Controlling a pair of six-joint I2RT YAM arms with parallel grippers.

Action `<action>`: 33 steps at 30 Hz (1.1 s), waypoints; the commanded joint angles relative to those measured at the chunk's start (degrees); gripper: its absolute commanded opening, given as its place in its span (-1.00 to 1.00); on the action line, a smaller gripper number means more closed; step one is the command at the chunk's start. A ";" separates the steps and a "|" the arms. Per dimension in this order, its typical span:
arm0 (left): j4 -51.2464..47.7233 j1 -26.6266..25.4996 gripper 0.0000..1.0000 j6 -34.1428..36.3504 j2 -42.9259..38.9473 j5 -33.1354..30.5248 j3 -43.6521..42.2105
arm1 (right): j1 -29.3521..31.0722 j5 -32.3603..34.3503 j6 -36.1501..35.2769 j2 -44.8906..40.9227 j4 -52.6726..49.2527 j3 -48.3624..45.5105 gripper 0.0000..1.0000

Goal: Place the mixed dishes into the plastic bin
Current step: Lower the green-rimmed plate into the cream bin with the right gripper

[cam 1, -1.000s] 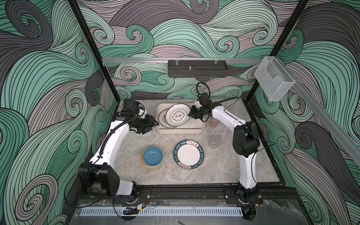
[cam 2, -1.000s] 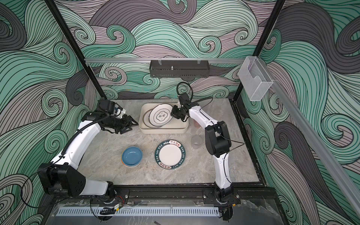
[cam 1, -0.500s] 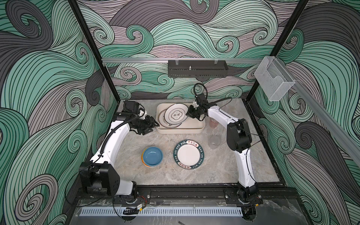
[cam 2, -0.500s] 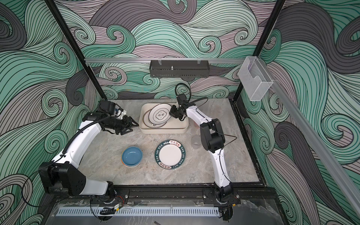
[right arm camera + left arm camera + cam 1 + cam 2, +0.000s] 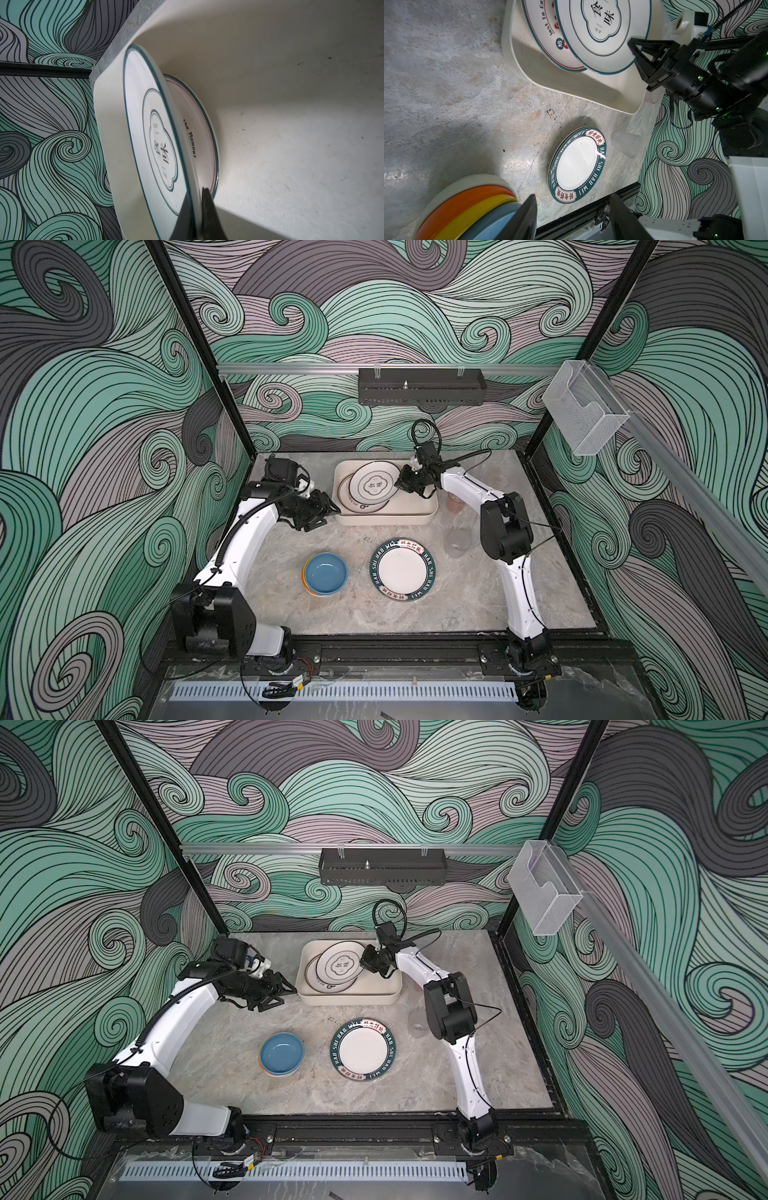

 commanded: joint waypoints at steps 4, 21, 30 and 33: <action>-0.58 0.74 0.17 0.01 0.07 0.88 -0.42 | 0.12 -1.83 1.13 2.07 3.22 2.84 -1.00; -0.38 0.91 0.17 0.08 0.10 1.06 -0.98 | 0.42 -2.41 1.53 4.49 3.06 4.22 -1.00; -0.03 0.91 0.17 -0.10 0.32 1.31 -1.50 | 0.56 -2.68 1.71 5.73 2.81 4.72 -1.00; 0.04 0.97 0.16 -0.09 0.33 1.41 -1.62 | 0.56 -2.43 1.70 6.33 2.34 4.80 -0.93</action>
